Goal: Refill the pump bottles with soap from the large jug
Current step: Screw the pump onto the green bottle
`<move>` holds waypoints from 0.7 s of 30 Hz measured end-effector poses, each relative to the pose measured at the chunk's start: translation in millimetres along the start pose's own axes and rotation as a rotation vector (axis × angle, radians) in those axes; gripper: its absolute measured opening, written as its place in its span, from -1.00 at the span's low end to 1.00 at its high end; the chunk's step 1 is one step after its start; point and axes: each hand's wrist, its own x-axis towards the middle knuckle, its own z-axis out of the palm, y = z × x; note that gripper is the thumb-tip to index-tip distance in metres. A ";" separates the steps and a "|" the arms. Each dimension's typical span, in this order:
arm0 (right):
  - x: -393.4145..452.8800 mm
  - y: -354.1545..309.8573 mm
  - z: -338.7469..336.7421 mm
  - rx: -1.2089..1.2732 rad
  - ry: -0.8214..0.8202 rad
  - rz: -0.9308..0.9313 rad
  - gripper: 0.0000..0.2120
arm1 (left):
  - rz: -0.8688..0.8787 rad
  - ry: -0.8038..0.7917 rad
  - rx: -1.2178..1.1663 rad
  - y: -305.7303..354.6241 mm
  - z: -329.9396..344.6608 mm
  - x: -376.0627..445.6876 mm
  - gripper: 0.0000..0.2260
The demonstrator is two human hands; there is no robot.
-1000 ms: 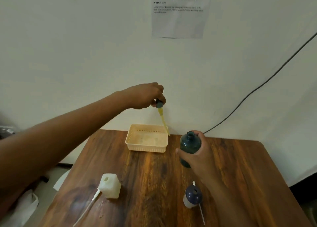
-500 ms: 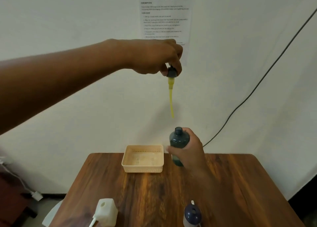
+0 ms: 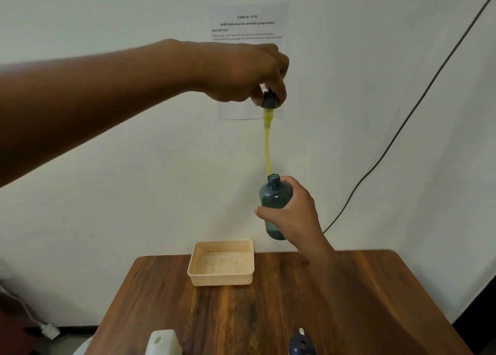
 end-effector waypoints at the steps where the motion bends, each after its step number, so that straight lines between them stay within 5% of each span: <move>1: 0.4 -1.0 -0.2 0.000 0.000 -0.001 -0.44 | -0.001 0.003 0.009 -0.4 -0.7 -0.1 -0.57; 21: 4.8 -18.9 -3.5 0.034 0.011 -0.033 -0.37 | 0.017 -0.044 0.000 26.4 10.0 1.8 -0.67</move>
